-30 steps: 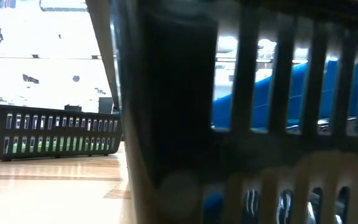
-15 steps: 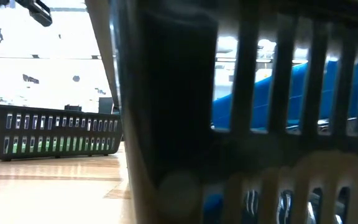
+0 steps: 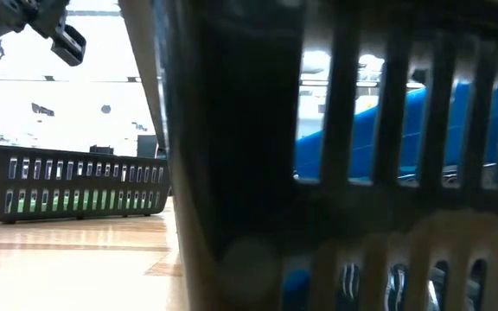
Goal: Pick & Place School Supplies
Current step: Return to Home Position
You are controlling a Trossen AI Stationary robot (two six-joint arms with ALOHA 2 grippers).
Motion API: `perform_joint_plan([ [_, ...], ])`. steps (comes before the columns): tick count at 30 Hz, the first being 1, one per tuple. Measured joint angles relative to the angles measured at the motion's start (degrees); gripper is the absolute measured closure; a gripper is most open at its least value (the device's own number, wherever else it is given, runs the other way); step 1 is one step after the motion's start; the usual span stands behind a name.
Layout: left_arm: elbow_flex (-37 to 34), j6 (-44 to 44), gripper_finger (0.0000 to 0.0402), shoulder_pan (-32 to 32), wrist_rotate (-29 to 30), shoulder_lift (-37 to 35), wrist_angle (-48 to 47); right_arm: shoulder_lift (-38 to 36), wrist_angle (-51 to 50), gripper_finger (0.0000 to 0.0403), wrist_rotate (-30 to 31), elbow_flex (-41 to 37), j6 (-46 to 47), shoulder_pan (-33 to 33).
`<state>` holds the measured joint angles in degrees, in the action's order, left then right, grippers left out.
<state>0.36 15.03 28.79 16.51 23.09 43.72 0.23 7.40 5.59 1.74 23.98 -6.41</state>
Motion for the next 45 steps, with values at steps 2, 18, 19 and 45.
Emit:
perform_joint_plan([
  [2,0.0,1.81,0.0302,-0.65,0.01,1.77,0.05,0.02,0.06,0.0321,-1.57,-1.28,-1.59,0.09],
  [18,0.0,10.55,0.0302,-2.75,-2.02,11.57,0.47,0.06,-6.49,0.0321,-7.3,-1.34,-3.32,0.1],
  [19,0.0,10.59,0.0302,-2.75,-2.13,11.59,0.45,0.13,-6.45,0.0321,-7.75,-1.29,-2.83,0.31],
  [45,0.0,10.59,0.0302,-2.75,-2.27,-12.23,0.76,0.15,-6.87,0.0321,-8.62,-1.19,-5.96,4.52],
])
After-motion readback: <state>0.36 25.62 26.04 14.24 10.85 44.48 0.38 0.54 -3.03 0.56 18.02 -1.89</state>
